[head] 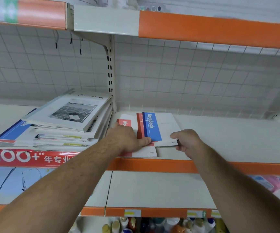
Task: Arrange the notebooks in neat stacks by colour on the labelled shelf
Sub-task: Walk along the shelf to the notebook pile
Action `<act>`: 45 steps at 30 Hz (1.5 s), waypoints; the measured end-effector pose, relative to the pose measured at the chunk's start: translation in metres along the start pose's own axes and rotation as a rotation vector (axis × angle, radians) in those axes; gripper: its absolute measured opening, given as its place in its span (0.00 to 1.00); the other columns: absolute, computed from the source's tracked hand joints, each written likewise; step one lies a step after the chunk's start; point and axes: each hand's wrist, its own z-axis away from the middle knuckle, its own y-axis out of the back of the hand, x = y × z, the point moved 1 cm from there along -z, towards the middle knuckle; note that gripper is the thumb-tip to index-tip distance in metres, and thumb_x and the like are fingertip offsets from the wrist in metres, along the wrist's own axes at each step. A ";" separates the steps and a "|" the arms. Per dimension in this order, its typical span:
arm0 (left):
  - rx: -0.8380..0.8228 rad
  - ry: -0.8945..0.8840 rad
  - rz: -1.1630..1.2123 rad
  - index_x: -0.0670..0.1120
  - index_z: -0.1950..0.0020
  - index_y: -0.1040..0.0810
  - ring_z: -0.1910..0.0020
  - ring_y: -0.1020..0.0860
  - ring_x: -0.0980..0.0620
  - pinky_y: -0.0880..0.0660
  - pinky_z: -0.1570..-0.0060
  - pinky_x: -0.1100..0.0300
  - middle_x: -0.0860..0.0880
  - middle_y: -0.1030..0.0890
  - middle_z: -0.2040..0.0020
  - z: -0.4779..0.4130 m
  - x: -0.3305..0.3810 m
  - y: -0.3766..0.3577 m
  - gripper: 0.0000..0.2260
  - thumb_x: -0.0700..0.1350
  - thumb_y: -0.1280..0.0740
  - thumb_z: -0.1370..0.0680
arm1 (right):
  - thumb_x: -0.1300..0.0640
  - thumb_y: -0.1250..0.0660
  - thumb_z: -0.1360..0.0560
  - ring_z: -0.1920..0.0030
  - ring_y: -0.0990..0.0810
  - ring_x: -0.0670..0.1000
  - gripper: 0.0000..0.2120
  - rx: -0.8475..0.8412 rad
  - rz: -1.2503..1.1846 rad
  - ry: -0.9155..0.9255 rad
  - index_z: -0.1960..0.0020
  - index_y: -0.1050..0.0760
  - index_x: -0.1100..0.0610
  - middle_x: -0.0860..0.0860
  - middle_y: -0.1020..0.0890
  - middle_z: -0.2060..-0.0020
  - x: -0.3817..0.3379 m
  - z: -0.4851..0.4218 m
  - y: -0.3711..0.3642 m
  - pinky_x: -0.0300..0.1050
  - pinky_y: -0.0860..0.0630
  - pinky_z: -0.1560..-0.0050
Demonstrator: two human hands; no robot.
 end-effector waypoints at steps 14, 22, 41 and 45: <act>0.045 -0.051 0.280 0.48 0.57 0.23 0.52 0.22 0.48 0.28 0.54 0.56 0.46 0.20 0.54 -0.002 0.004 0.002 0.17 0.60 0.39 0.21 | 0.68 0.35 0.24 0.60 0.21 0.56 0.08 -0.094 0.043 0.018 0.45 0.27 0.65 0.59 0.21 0.50 -0.005 0.005 -0.011 0.42 0.24 0.73; -0.032 -0.063 0.119 0.44 0.51 0.22 0.61 0.25 0.54 0.31 0.65 0.64 0.49 0.22 0.57 0.000 -0.013 0.003 0.06 0.44 0.38 0.21 | 0.70 0.36 0.23 0.61 0.23 0.58 0.07 0.201 -0.062 -0.114 0.45 0.26 0.69 0.62 0.27 0.54 -0.005 -0.022 0.021 0.44 0.26 0.71; 0.044 0.302 1.269 0.39 0.48 0.23 0.69 0.21 0.49 0.25 0.68 0.58 0.42 0.18 0.60 0.019 0.004 0.004 0.07 0.40 0.39 0.22 | 0.74 0.41 0.24 0.61 0.18 0.59 0.07 -0.103 -0.126 -0.016 0.52 0.27 0.66 0.61 0.18 0.57 -0.019 0.039 -0.011 0.51 0.20 0.62; 0.097 0.336 1.231 0.45 0.53 0.27 0.59 0.19 0.49 0.26 0.67 0.59 0.45 0.18 0.54 0.026 0.001 0.010 0.04 0.43 0.39 0.19 | 0.75 0.42 0.24 0.61 0.18 0.60 0.08 -0.078 -0.161 0.000 0.52 0.27 0.66 0.61 0.18 0.58 -0.020 0.048 -0.022 0.51 0.21 0.62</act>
